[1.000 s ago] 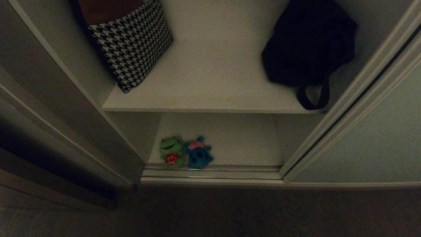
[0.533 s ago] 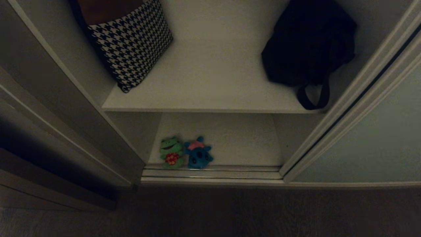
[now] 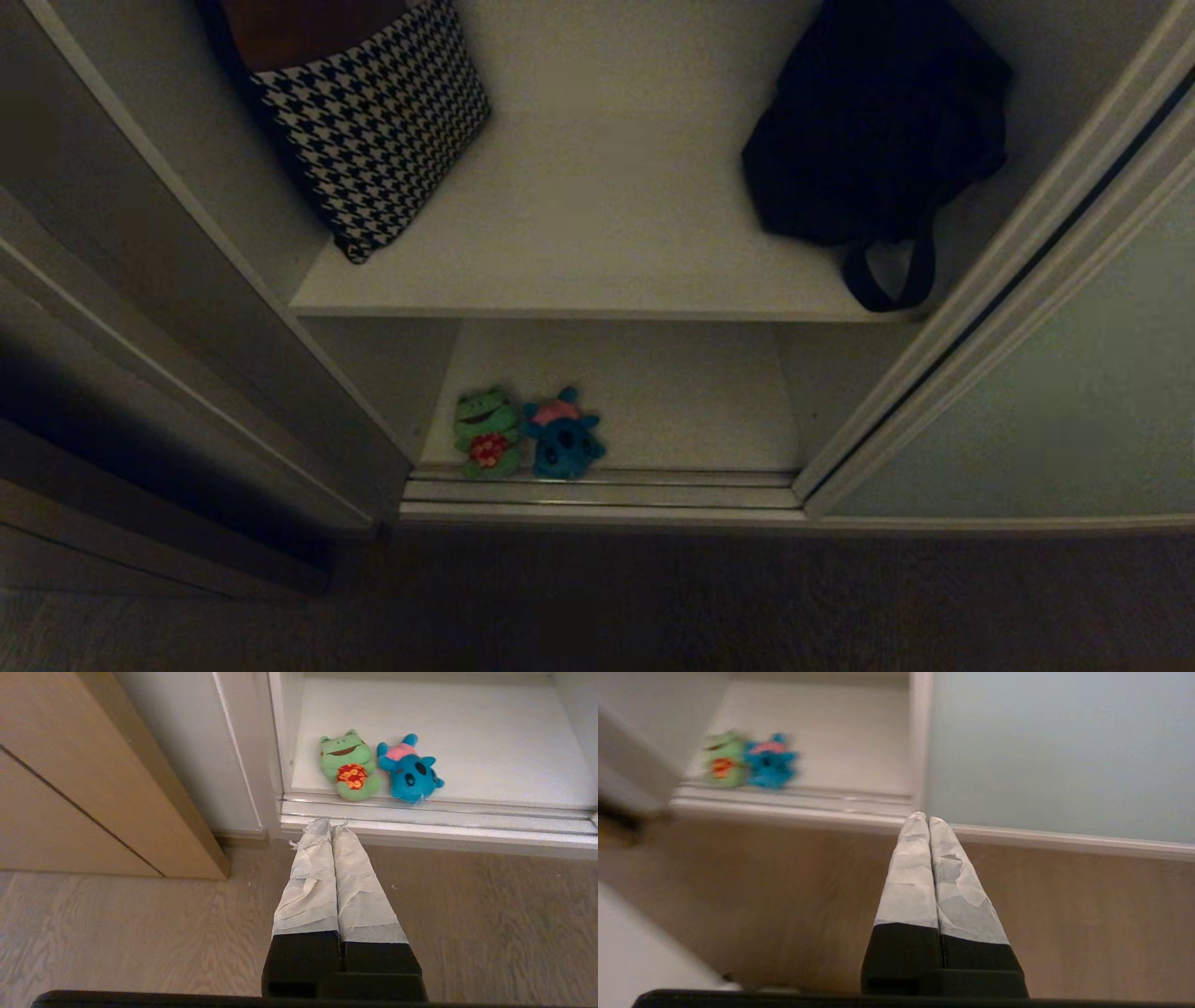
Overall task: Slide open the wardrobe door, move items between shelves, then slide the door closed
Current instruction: Close the door
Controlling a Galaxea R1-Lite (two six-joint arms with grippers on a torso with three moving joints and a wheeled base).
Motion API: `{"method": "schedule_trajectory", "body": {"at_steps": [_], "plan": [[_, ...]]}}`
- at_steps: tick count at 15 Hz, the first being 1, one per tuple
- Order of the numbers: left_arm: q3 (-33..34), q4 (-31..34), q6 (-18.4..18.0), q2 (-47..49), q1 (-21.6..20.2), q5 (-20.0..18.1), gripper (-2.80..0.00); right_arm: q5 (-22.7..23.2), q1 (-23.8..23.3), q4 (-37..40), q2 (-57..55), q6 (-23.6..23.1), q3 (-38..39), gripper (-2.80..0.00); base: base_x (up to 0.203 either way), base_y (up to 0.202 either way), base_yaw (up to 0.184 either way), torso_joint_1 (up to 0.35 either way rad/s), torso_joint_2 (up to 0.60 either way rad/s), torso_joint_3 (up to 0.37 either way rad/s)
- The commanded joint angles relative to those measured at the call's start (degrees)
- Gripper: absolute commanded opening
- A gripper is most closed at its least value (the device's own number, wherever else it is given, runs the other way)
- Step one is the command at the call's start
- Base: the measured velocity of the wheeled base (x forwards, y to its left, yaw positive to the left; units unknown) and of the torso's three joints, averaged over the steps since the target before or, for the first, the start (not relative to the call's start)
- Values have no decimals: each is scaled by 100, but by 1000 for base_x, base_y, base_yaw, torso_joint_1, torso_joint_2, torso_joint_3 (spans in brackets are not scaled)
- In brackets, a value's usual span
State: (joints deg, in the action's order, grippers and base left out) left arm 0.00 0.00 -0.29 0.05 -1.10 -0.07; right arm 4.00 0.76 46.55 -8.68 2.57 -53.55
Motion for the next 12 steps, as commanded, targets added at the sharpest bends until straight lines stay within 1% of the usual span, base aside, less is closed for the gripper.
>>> {"method": "schedule_trajectory", "body": {"at_steps": [1, 2, 4, 5, 6, 8, 10, 12], "plan": [[0, 0, 3, 10, -4, -1, -280, 55, 89, 133, -827, 209, -719, -280, 0, 0, 0, 0, 0, 0], [0, 0, 3, 13, -2, -1, -280, 95, 158, 129, -1116, 509, -1074, -280, 0, 0, 0, 0, 0, 0], [0, 0, 3, 13, -5, -1, -280, 155, 561, 53, -1617, 1172, -1758, -280, 0, 0, 0, 0, 0, 0], [0, 0, 3, 13, -5, -1, -280, 188, 654, 6, -1824, 1451, -1958, -280, 0, 0, 0, 0, 0, 0], [0, 0, 3, 13, -1, -1, -280, 238, 714, -133, -1962, 1620, -2049, -280, 0, 0, 0, 0, 0, 0], [0, 0, 3, 13, 0, -1, -280, 297, 843, -717, -2258, 1920, -2103, -280, 0, 0, 0, 0, 0, 0], [0, 0, 3, 13, -5, -1, -280, 235, 974, -1109, -2629, 2013, -2107, -280, 0, 0, 0, 0, 0, 0], [0, 0, 3, 13, -5, -1, -280, 196, 1000, -1428, -3013, 2032, -2107, -280, 0, 0, 0, 0, 0, 0]]}}
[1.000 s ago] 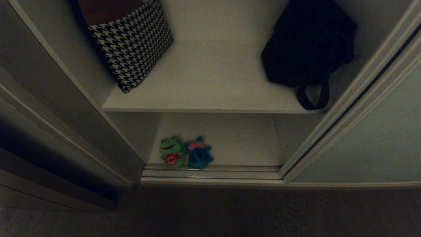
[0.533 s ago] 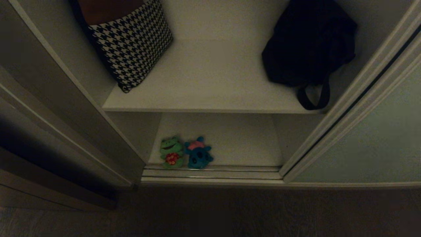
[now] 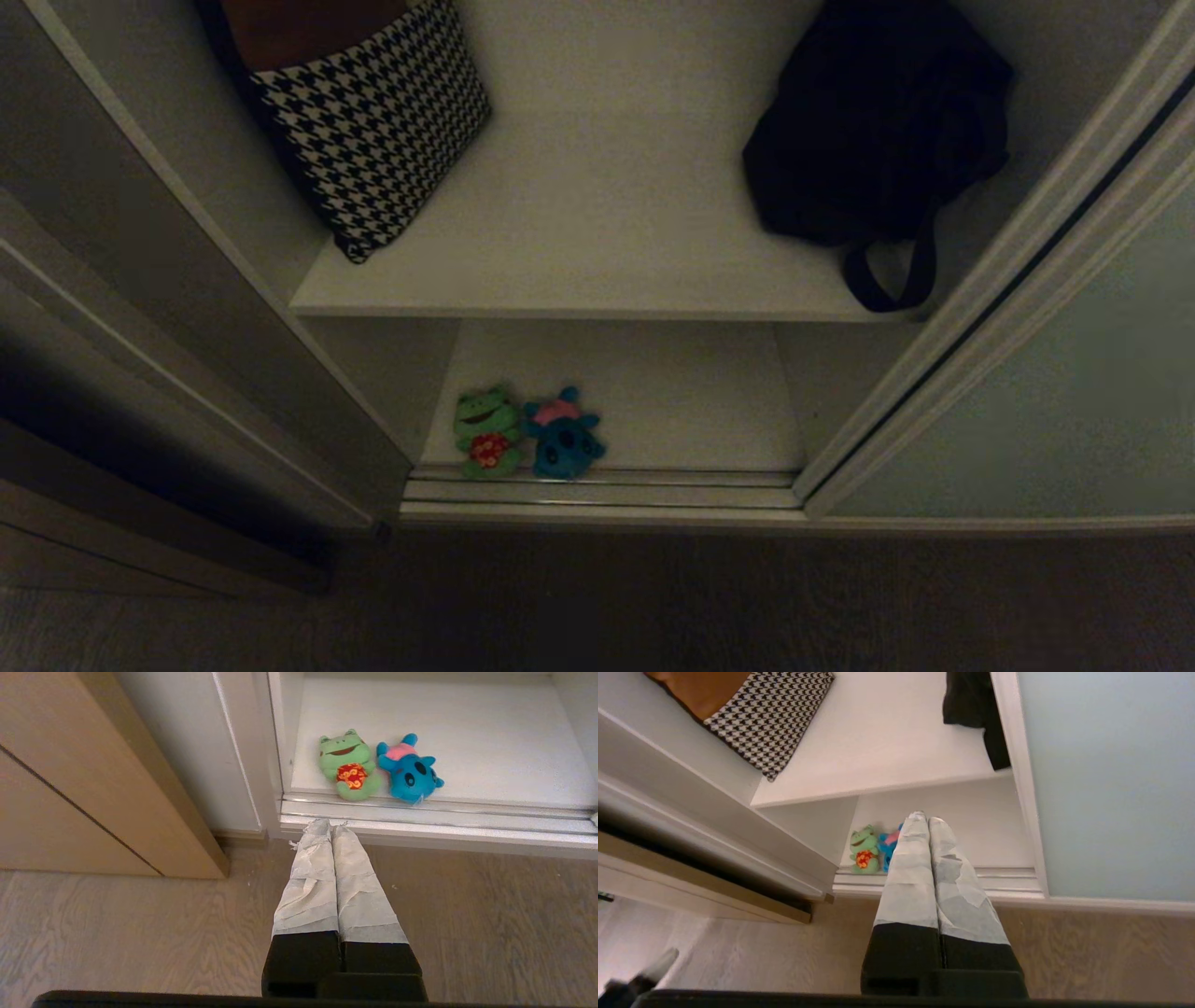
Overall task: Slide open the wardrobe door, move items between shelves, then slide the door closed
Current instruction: Close the door
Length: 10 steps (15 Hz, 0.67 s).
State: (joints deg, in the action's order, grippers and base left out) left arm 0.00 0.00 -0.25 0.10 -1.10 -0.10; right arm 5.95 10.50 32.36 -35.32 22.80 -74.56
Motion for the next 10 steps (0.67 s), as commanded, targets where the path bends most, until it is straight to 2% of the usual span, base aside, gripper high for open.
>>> {"method": "schedule_trajectory", "body": {"at_steps": [1, 4, 5, 6, 8, 10], "plan": [[0, 0, -2, 8, -5, 1, -280, -7, 30, -226, -511, 19, -8, -280, 0, 0, 0, 0, 0, 0], [0, 0, -2, 8, 3, 1, -280, -193, -29, -561, -763, 164, -60, -280, 0, 0, 0, 0, 0, 0], [0, 0, -2, 8, -5, 1, -280, -157, -219, -569, -823, 282, -160, -280, 0, 0, 0, 0, 0, 0], [0, 0, -2, 8, -5, 1, -280, 15, -459, -550, -871, 331, -247, -280, 0, 0, 0, 0, 0, 0], [0, 0, -2, 8, 1, 1, -280, 658, -993, -554, -966, 358, -318, -280, 0, 0, 0, 0, 0, 0], [0, 0, -2, 8, -5, 1, -280, 1033, -1491, -562, -1180, 369, -319, -280, 0, 0, 0, 0, 0, 0]]}}
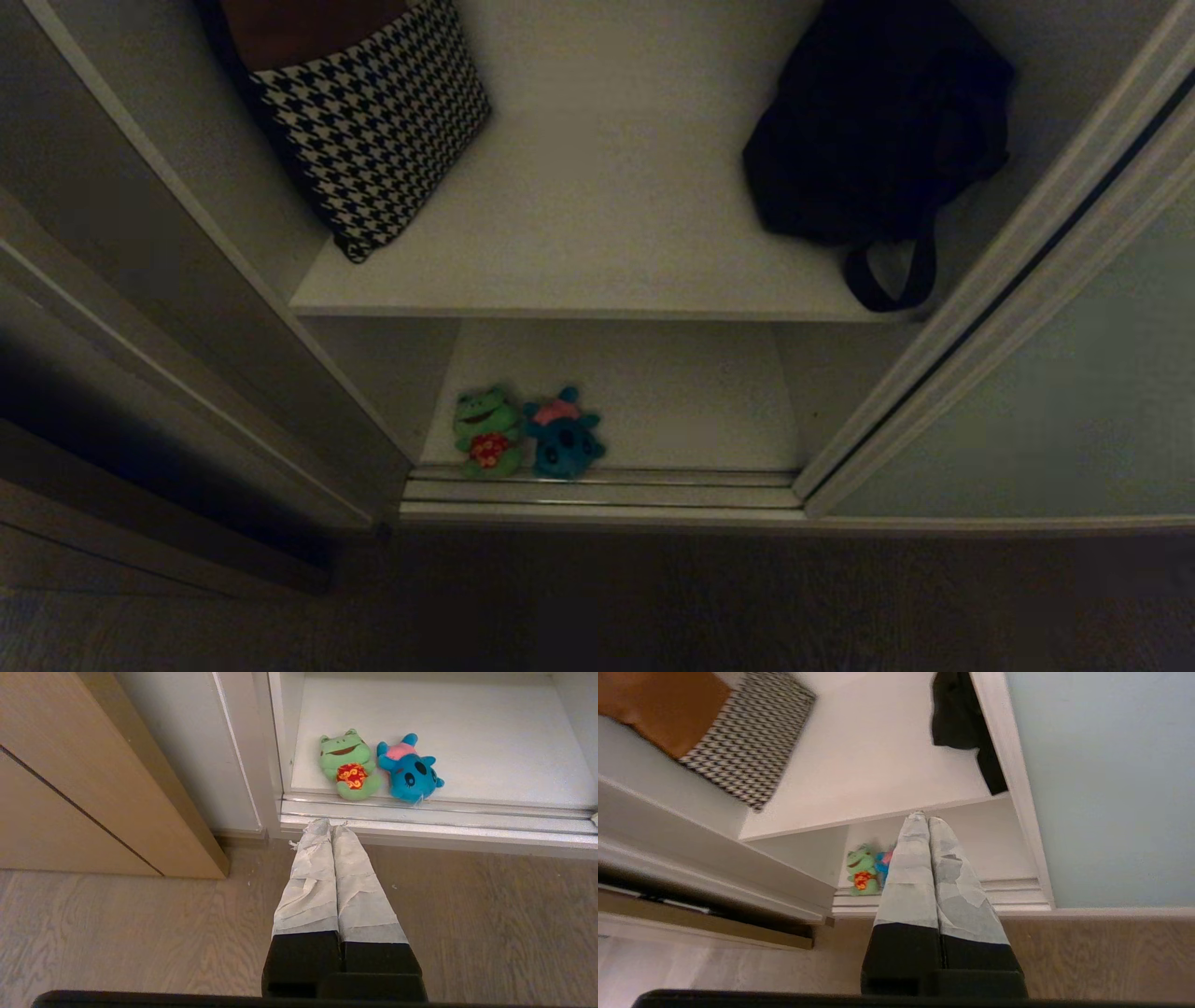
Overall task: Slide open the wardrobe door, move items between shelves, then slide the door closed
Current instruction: Close the door
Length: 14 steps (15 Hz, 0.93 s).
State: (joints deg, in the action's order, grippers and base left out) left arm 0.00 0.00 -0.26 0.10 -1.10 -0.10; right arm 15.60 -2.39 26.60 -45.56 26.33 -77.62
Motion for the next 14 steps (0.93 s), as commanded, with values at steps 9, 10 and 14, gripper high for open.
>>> {"method": "schedule_trajectory", "body": {"at_steps": [9, 10, 14], "plan": [[0, 0, -1, 8, -2, 1, -280, 2321, -2000, -310, -1016, 74, 24, -280, 0, 0, 0, 0, 0, 0], [0, 0, -1, 8, 2, 1, -280, 2390, -2046, -331, -1080, 73, 12, -280, 0, 0, 0, 0, 0, 0], [0, 0, -1, 8, -5, 1, -280, 2417, -2186, -503, -1341, 74, -5, -280, 0, 0, 0, 0, 0, 0]]}}
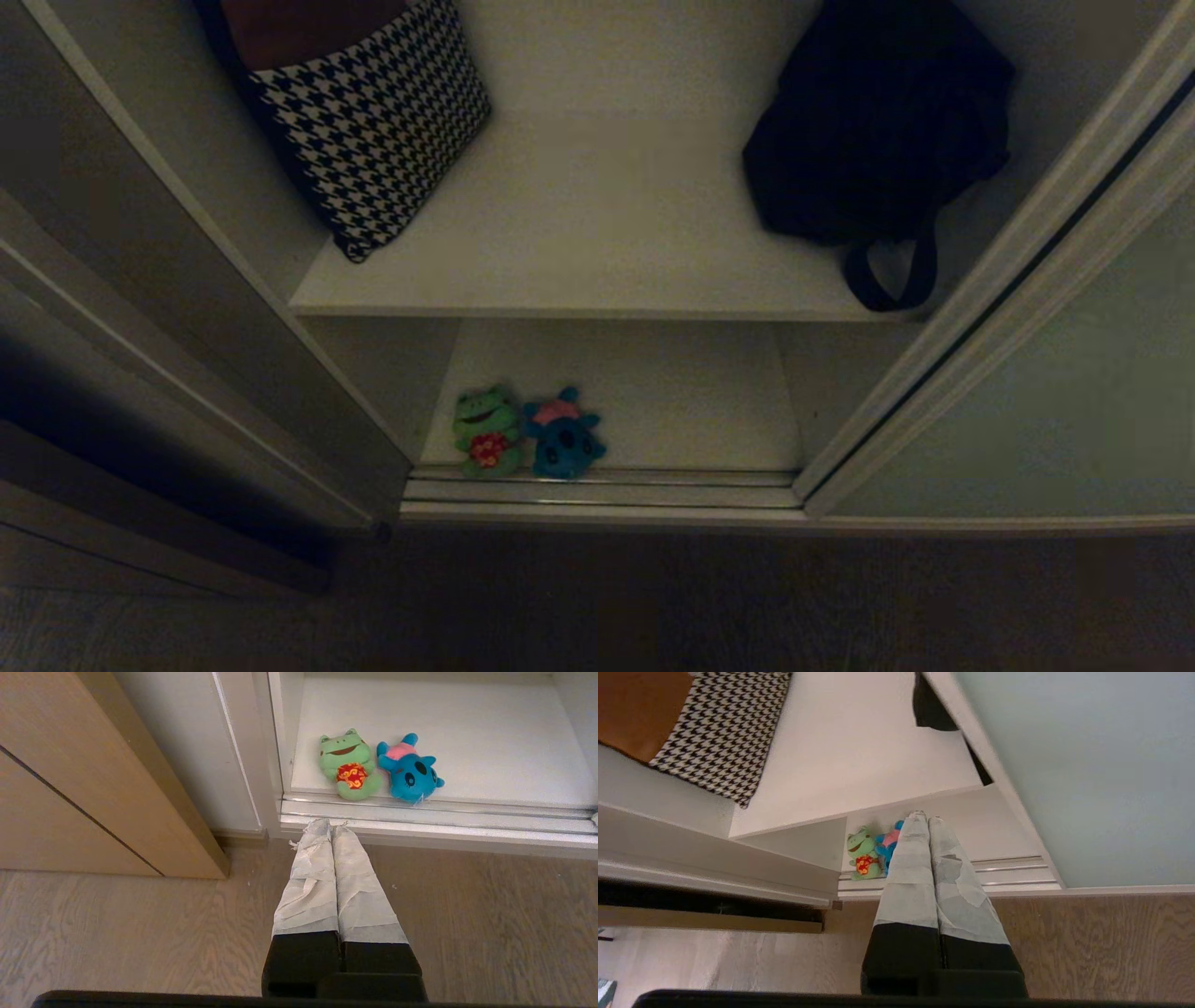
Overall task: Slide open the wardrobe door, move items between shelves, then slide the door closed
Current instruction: Close the door
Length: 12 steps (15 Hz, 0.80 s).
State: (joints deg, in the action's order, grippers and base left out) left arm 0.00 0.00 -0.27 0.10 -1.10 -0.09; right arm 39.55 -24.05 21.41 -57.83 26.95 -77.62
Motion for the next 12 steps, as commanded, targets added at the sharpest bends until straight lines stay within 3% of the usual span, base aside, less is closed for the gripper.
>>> {"method": "schedule_trajectory", "body": {"at_steps": [1, 12], "plan": [[0, 0, 0, 8, -5, 0, -280, 18, -36, -57, -211, 13, -7, -280, 0, 0, 0, 0, 0, 0], [0, 0, 0, 8, 4, 0, -280, 19, -75, -633, -955, -23, -22, -280, 0, 0, 0, 0, 0, 0]]}}
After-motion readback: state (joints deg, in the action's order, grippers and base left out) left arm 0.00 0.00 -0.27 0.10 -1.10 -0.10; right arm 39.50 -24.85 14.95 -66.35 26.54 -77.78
